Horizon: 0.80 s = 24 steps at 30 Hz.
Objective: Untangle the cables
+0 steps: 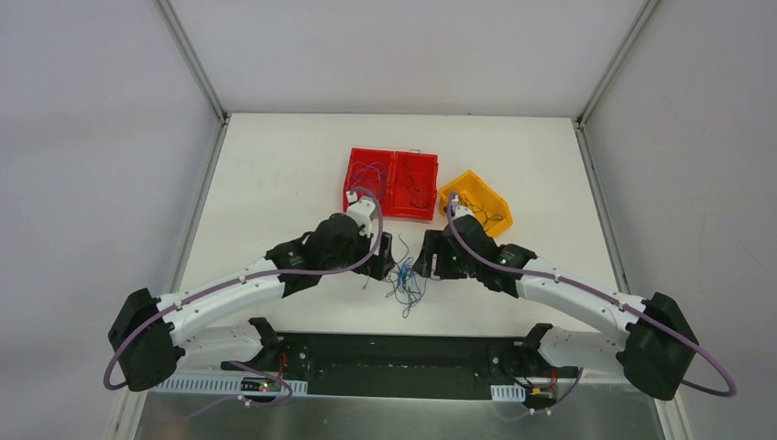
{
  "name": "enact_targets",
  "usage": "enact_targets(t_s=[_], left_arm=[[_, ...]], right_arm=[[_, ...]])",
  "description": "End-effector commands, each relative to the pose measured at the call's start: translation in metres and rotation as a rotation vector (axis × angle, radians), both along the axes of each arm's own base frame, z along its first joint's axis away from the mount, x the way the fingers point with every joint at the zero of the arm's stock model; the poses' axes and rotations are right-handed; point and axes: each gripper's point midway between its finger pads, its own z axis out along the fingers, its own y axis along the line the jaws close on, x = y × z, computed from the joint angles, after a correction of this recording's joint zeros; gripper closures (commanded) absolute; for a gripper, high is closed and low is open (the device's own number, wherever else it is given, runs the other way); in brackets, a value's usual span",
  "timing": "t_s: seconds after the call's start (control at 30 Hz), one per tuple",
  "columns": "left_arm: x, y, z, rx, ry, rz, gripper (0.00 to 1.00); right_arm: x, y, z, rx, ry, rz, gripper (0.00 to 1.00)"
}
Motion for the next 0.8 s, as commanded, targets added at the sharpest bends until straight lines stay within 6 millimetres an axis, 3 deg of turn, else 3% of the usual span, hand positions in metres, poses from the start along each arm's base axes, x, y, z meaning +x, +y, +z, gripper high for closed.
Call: enact_targets(t_s=[0.0,0.17,0.27,0.5,0.6,0.77], left_arm=[[-0.006,-0.018,-0.005,-0.032,0.110,-0.017,0.01],[0.000,-0.020,-0.015,-0.012,0.140,0.018,0.02],[0.004,-0.019,-0.021,0.014,0.157,0.036,0.08],[0.027,0.002,-0.043,0.063,0.194,0.187,0.23],[0.035,0.005,-0.053,0.079,0.219,0.203,0.25],[0.043,-0.001,-0.066,0.079,0.247,0.197,0.25]], right_arm=[[0.016,0.001,-0.008,0.014,0.001,-0.144,0.35],[0.027,0.002,-0.026,-0.015,0.011,-0.206,0.43],[0.028,0.006,-0.029,0.002,0.010,-0.201,0.45],[0.038,0.006,-0.004,-0.112,-0.043,-0.137,0.43],[0.038,0.018,0.005,-0.078,-0.026,-0.123,0.43],[0.038,0.035,-0.001,0.008,0.040,-0.167,0.45]])
